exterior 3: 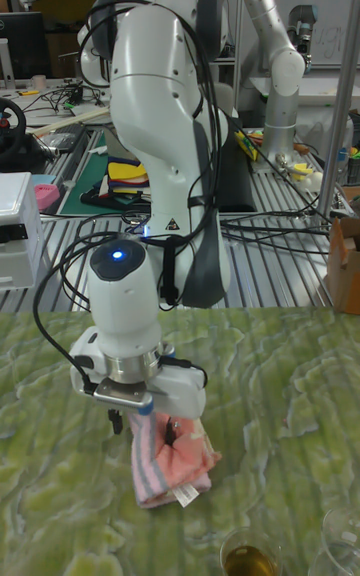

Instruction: Clean the table with a cloth

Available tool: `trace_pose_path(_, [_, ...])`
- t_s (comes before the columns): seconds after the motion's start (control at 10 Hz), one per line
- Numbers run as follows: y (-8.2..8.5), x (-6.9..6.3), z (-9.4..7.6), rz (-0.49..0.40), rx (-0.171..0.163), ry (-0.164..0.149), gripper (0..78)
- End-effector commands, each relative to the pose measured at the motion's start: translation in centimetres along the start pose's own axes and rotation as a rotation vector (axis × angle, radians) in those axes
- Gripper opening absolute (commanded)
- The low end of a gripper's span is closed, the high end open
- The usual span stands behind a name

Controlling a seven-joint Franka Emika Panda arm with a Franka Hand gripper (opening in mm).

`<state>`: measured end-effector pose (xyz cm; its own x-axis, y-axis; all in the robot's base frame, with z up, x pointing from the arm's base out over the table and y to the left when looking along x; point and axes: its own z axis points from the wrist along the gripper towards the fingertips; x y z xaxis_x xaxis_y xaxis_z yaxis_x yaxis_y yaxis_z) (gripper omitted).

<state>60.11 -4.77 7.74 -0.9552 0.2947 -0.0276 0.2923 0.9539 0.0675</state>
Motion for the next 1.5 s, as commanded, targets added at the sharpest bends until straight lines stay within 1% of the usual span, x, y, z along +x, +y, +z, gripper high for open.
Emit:
trace_pose_path(0.1, [0.6, 0.7, -4.6, 0.019, 0.054, 0.006, 77.3])
trace_pose_path(0.5, [0.6, 0.4, -5.3, 0.016, 0.069, -0.001, 77.3])
trace_pose_path(0.7, [0.4, 0.3, -6.8, 0.02, 0.079, 0.0, 77.3])
trace_pose_path(0.9, [0.5, 0.1, -9.0, 0.031, 0.081, 0.017, 77.3])
trace_pose_path(1.0, [0.7, 0.1, -9.9, 0.034, 0.082, 0.02, 77.3])
trace_pose_path(1.1, [0.8, 0.0, -10.4, 0.034, 0.084, 0.023, 77.3])
trace_pose_path(1.2, [1.1, -0.1, -11.3, 0.026, 0.088, 0.04, 77.3])
trace_pose_path(1.3, [1.2, -0.1, -11.7, 0.024, 0.09, 0.046, 77.3])
trace_pose_path(1.5, [1.3, -0.3, -12.5, 0.018, 0.092, 0.049, 77.3])
